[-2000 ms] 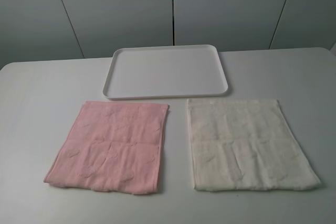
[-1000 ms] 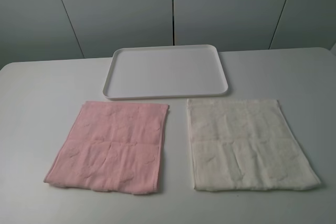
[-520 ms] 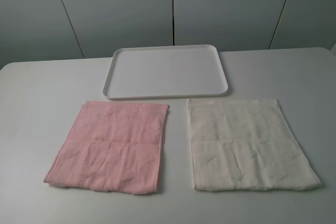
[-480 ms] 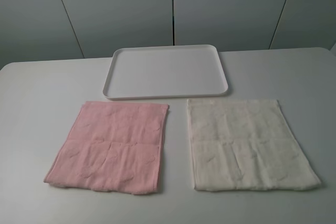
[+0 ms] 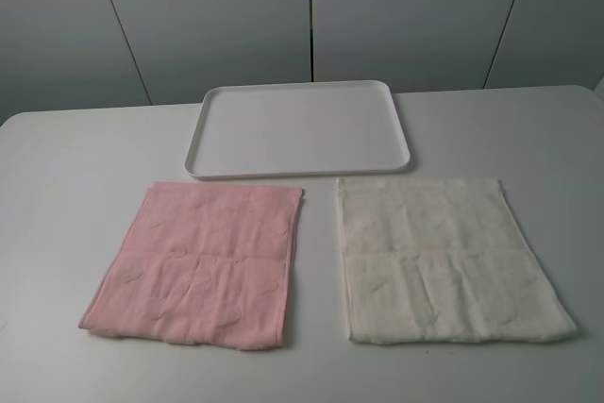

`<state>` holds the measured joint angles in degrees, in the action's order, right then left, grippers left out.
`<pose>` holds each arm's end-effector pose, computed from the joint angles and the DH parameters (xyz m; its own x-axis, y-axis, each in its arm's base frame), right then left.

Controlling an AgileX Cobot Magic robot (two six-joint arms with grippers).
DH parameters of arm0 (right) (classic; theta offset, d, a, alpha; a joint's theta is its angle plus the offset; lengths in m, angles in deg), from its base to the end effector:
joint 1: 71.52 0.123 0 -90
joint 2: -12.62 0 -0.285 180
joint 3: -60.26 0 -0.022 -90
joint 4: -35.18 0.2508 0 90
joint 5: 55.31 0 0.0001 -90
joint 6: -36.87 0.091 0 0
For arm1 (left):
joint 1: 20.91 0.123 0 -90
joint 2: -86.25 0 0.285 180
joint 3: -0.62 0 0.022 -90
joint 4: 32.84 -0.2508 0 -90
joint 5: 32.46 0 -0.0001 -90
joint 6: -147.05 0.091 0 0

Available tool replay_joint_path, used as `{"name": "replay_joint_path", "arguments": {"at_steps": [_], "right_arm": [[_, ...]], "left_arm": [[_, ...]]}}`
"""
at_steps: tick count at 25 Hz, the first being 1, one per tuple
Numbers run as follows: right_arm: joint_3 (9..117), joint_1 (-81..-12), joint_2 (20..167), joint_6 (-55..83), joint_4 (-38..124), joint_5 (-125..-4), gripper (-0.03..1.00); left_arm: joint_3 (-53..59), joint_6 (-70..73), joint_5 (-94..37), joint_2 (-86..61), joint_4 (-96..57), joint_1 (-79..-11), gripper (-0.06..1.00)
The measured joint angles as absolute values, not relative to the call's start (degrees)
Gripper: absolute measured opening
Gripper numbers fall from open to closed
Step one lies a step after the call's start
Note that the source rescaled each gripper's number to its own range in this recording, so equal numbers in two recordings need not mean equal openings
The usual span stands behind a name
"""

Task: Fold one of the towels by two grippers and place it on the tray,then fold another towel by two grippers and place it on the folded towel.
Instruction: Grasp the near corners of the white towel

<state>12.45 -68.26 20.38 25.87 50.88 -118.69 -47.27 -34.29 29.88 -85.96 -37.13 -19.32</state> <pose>-0.0113 0.0214 0.2798 -0.4508 -0.0905 -0.8880 -0.2990 0.9527 0.0548 -0.0076 0.0058 0.2786 -0.4695 -0.0016 -0.8829 -0.0808 0.9959 0.0411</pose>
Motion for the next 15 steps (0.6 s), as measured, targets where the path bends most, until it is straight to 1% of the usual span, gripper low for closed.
{"name": "replay_joint_path", "arguments": {"at_steps": [5, 9, 15], "right_arm": [[12.84, -68.26, 20.30, 25.87, 51.00, -118.59, 1.00], [14.93, -68.26, 20.96, 25.87, 50.11, -118.59, 1.00], [19.05, -68.26, 32.55, 25.06, 49.28, -117.99, 1.00]], "left_arm": [[-47.27, -33.26, 29.88, -85.96, -37.13, -19.32, 0.99], [-44.78, -28.31, 30.25, -84.52, -37.13, -19.32, 0.99], [-41.46, -23.13, 27.90, -71.38, -36.70, -19.32, 0.99]]}}
